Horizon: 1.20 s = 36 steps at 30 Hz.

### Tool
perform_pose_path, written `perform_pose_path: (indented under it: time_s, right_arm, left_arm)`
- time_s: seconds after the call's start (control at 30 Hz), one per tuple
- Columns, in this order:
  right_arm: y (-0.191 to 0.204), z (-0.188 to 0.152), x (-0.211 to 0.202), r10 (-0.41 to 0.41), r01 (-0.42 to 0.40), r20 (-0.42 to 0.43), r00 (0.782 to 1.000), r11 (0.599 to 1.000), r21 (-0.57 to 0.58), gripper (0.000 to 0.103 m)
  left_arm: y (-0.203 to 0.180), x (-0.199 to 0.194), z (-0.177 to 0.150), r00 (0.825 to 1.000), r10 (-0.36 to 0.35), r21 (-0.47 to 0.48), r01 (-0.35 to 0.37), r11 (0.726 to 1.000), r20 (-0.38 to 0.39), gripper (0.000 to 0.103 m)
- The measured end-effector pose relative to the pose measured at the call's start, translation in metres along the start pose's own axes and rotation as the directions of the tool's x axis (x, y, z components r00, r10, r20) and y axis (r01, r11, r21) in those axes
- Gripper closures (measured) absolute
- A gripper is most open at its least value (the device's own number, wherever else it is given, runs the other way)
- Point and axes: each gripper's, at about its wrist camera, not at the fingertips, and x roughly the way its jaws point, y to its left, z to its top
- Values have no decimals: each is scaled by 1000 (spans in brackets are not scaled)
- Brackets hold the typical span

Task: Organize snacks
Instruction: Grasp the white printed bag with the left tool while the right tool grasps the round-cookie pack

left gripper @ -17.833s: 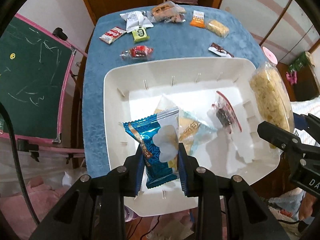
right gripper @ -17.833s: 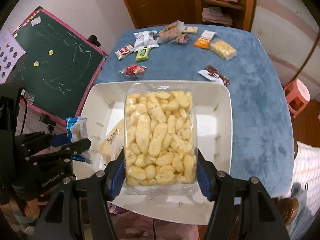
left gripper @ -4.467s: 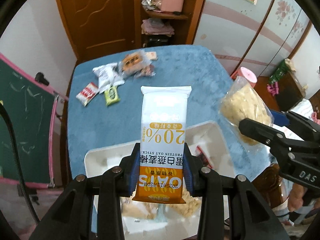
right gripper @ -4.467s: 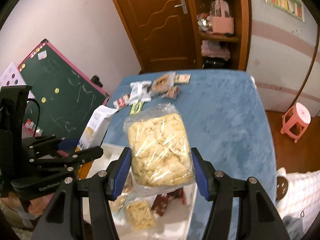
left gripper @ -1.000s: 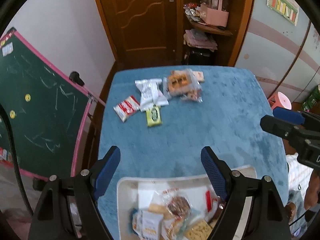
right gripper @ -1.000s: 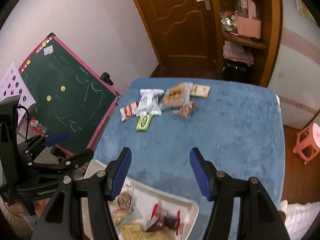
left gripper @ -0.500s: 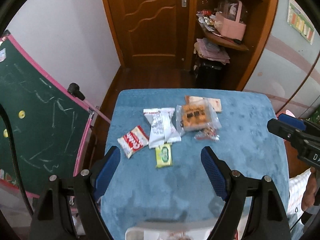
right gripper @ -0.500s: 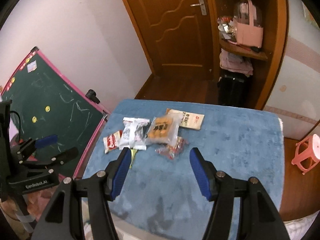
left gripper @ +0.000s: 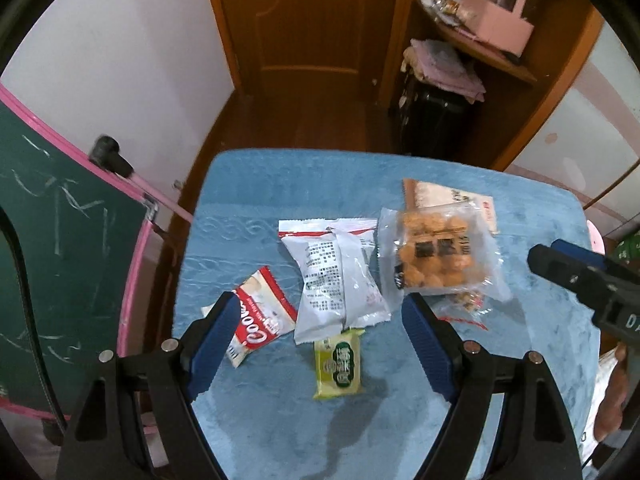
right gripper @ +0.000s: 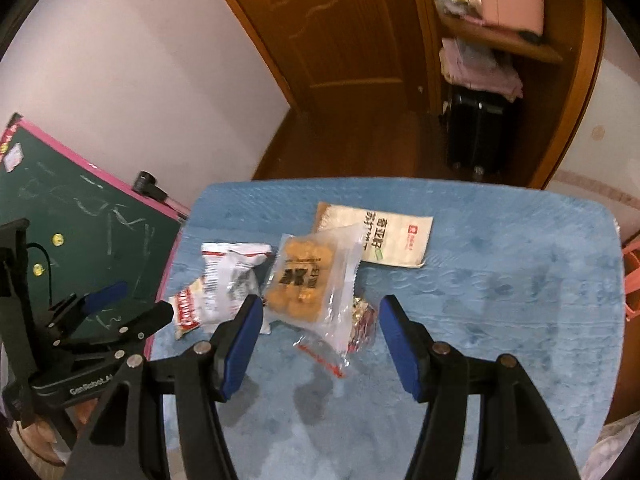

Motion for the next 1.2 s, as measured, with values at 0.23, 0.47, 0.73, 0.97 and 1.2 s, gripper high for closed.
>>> perform_pose_path:
  time_s: [0.23, 0.47, 0.73, 0.97, 1.2]
  right_arm:
    - [-2, 5, 52, -17, 19, -58, 998, 999, 36, 42]
    - [4, 4, 83, -12, 14, -96, 995, 999, 29, 43]
    - [5, 0, 85, -6, 6, -56, 998, 1000, 1, 61]
    - [18, -2, 74, -47, 45, -25, 999, 998, -53, 71]
    - [18, -3, 48, -58, 60, 44, 997, 998, -32, 72]
  left_arm:
    - [3, 48, 13, 998, -23, -10, 22, 1000, -57, 21]
    - [8, 88, 25, 994, -46, -50, 42, 998, -101, 21]
    - [12, 110, 24, 981, -159, -115, 146, 983, -112, 37]
    - [9, 100, 18, 989, -126, -108, 118, 987, -79, 53]
    - [12, 63, 14, 990, -138, -117, 135, 984, -18, 54]
